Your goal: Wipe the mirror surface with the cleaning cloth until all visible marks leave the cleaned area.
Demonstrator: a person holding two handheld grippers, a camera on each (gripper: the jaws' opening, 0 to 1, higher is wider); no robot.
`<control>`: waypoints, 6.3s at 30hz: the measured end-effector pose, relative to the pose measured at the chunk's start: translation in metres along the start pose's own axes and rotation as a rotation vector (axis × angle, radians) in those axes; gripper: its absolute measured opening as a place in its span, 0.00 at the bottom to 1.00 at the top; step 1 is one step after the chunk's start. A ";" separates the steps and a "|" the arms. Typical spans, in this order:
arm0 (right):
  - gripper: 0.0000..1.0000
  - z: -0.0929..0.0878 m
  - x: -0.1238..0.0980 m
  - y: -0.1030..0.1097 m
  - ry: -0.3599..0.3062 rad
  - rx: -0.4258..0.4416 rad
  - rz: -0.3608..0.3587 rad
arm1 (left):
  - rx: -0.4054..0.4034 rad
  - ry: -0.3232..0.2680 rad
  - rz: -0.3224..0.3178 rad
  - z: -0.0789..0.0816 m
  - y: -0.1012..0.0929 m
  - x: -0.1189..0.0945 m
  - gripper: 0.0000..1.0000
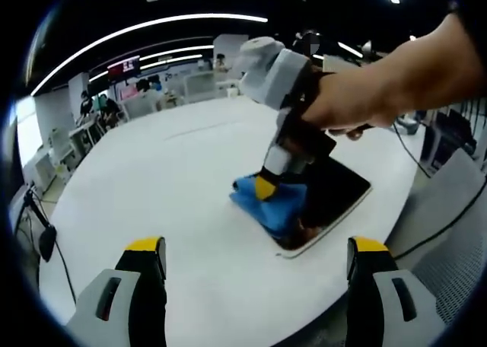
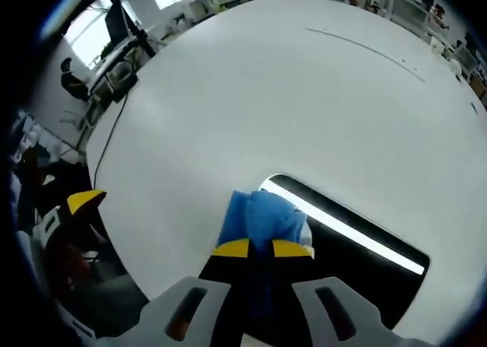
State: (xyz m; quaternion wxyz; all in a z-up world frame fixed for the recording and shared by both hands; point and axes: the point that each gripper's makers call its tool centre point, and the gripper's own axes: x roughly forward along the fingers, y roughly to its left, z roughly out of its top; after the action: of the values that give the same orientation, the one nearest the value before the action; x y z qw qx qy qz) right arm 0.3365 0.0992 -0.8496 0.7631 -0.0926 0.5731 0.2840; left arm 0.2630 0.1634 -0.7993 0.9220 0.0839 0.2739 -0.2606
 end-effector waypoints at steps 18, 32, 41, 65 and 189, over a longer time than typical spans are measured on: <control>0.03 0.001 0.005 -0.002 -0.012 -0.035 0.032 | 0.007 0.004 0.010 -0.001 0.002 0.000 0.99; 0.03 -0.012 -0.006 -0.015 -0.028 -0.039 0.031 | -0.034 -0.001 0.002 -0.002 0.002 0.000 1.00; 0.02 -0.019 -0.008 -0.031 -0.037 -0.042 0.026 | -0.026 -0.010 0.003 0.000 0.002 -0.001 0.99; 0.02 -0.047 -0.024 -0.080 -0.035 0.014 0.007 | -0.014 -0.006 -0.002 0.001 0.000 -0.003 0.99; 0.03 -0.131 -0.063 -0.127 -0.053 0.188 -0.098 | -0.014 0.009 -0.002 -0.001 -0.001 -0.002 0.99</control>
State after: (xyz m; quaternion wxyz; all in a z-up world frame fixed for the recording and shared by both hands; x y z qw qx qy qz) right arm 0.2859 -0.0872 -0.8570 0.7964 -0.0410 0.5715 0.1937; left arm 0.2607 0.1635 -0.7996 0.9210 0.0784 0.2800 -0.2593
